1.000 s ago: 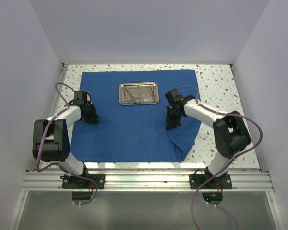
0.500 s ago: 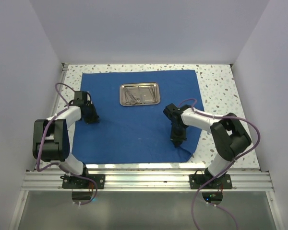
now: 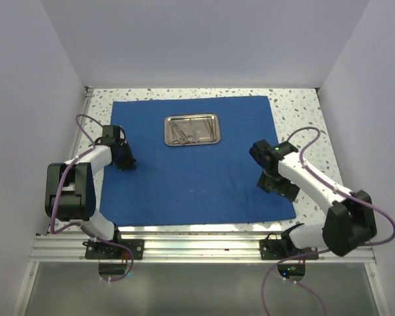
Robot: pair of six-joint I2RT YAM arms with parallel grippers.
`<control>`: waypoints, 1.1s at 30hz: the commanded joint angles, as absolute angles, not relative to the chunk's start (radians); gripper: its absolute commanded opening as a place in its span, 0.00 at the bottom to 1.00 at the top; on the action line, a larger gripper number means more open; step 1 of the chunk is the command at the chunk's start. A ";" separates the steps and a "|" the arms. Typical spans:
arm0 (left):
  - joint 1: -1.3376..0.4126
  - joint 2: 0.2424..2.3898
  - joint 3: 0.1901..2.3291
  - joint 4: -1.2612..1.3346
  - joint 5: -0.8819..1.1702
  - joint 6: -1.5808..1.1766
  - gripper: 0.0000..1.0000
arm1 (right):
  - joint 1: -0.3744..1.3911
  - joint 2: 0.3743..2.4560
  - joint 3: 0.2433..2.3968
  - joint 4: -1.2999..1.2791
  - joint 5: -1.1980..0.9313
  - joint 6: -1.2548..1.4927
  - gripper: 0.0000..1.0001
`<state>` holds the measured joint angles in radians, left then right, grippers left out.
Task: Open and lay out the surgical kit
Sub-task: Smooth out the surgical kit at the center of the board, then pick up the medical item from the container.
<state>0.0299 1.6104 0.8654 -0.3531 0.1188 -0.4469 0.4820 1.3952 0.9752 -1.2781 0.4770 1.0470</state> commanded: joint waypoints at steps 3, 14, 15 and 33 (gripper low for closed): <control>0.025 1.621 0.897 -0.345 0.057 -0.459 0.00 | 0.443 1.217 1.045 -1.320 0.530 1.013 0.94; 0.087 1.638 0.956 -0.433 -0.066 -0.485 0.57 | 0.443 1.507 1.297 -0.714 0.160 0.606 0.93; 0.094 1.646 0.983 -0.436 -0.058 -0.485 0.60 | 0.443 1.556 1.395 -0.701 0.153 0.585 0.93; 0.095 1.528 1.036 -0.538 0.003 -0.448 0.60 | 0.440 2.445 2.436 -0.891 0.074 0.520 0.04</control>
<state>0.0956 1.5963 1.0721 -0.5083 -0.0032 -0.4740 0.4431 2.4027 2.3436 -0.8246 0.0849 0.5049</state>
